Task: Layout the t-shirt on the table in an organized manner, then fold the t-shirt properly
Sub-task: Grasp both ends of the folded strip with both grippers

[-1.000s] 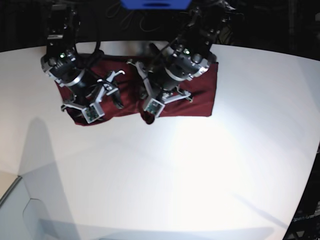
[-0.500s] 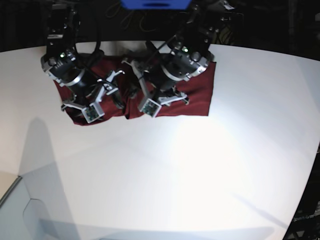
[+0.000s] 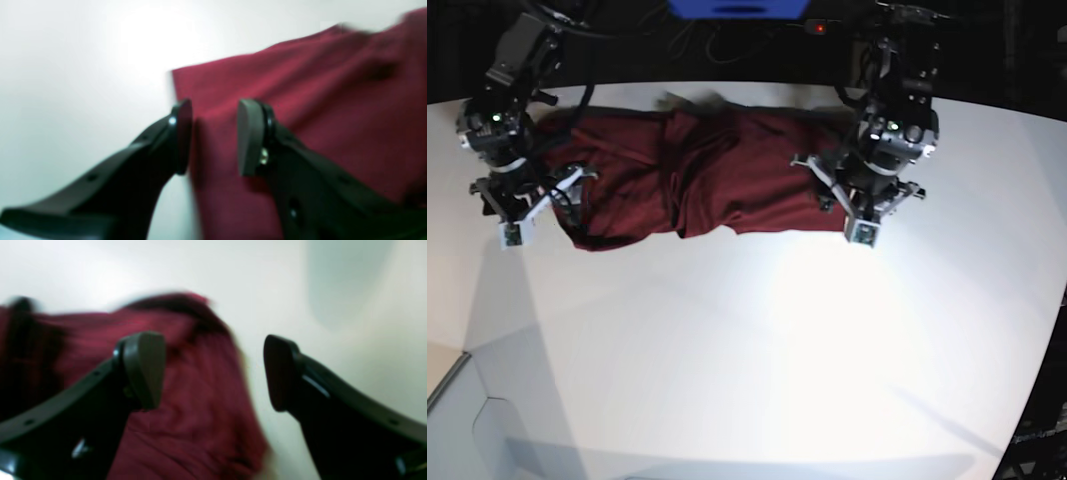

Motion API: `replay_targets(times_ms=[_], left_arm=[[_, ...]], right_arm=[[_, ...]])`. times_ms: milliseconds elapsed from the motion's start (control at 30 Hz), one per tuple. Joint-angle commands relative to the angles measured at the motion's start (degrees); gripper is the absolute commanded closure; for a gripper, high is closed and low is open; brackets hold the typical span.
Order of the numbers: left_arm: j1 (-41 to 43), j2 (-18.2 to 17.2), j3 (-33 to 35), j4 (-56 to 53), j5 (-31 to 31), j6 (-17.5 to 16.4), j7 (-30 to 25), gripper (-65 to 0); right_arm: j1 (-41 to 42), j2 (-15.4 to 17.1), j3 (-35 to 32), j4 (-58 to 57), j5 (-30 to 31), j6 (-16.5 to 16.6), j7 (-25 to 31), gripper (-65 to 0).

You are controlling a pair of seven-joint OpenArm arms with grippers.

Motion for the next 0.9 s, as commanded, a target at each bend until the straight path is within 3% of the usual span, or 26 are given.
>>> replay_targets(times_ms=[0, 333, 467, 767, 867], left_arm=[[-0.83, 0.43, 0.27, 0.74, -0.61, -0.29, -1.12, -22.1], [-1.27, 0.43, 0.36, -2.42, -0.61, -0.29, -1.2, -22.1], [-1.27, 0.43, 0.27, -2.51, -0.61, -0.29, -1.2, -22.1], [-1.27, 0.43, 0.18, -2.51, -0.61, -0.29, -1.2, -22.1], [-1.27, 0.43, 0.18, -1.81, -0.61, -0.29, -1.2, -22.1]], right_arm=[[1.14, -0.03, 0.57, 0.87, 1.19, -0.01, 0.26, -46.6], [1.5, 0.23, 5.5, -10.83, 1.28, -0.01, -0.54, -46.6], [1.06, 0.23, 5.67, -12.85, 1.28, -0.01, 2.63, -46.5], [0.18, -0.12, 5.23, -15.84, 1.28, 0.08, 2.45, -46.2], [0.09, -0.12, 5.23, -18.3, 1.28, 0.34, 2.37, -40.2]])
